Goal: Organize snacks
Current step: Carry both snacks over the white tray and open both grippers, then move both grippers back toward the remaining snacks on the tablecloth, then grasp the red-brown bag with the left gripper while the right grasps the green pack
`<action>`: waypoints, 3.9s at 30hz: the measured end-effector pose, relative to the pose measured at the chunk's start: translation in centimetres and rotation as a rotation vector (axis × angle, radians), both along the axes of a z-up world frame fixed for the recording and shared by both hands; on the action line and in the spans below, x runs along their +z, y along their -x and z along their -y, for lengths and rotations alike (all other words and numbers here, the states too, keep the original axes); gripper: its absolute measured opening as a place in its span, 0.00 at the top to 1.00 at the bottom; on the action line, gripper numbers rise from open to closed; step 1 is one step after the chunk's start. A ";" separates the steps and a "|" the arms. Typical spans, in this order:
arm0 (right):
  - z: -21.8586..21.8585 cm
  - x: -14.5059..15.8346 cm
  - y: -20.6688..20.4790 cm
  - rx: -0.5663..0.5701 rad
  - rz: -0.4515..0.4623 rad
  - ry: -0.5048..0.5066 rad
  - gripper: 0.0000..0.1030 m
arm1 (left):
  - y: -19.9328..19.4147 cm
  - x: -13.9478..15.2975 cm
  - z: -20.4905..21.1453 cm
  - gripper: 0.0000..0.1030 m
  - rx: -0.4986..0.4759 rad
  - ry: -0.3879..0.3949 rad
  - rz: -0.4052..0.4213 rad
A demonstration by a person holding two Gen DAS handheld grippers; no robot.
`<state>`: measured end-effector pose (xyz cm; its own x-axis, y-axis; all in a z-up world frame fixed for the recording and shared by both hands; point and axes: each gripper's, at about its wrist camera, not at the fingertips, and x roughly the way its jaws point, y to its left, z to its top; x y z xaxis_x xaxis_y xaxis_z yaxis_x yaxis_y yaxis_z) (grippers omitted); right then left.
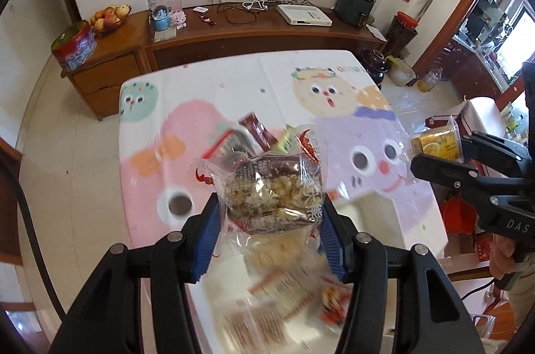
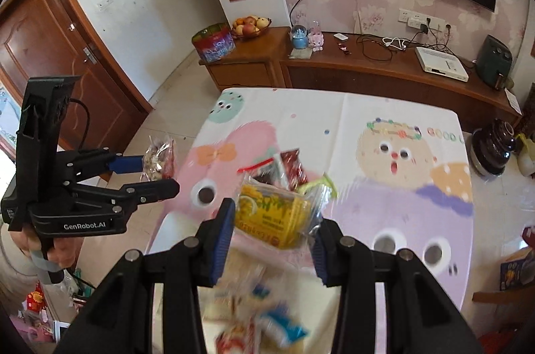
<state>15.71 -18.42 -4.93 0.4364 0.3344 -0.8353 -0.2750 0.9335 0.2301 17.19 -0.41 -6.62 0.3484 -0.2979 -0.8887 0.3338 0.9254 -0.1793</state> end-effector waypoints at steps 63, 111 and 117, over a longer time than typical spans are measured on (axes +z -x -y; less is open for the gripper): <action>-1.6 -0.7 13.3 -0.047 -0.034 0.123 0.46 | 13.7 -2.4 0.9 0.10 0.191 -0.062 -0.026; 0.6 -22.2 -15.7 -0.542 -0.554 0.049 0.46 | -19.3 -15.5 0.3 0.11 0.258 -0.090 -0.079; -1.5 -23.5 -15.9 -0.506 -0.547 0.177 0.55 | -19.9 -16.0 0.8 0.11 0.261 -0.070 -0.095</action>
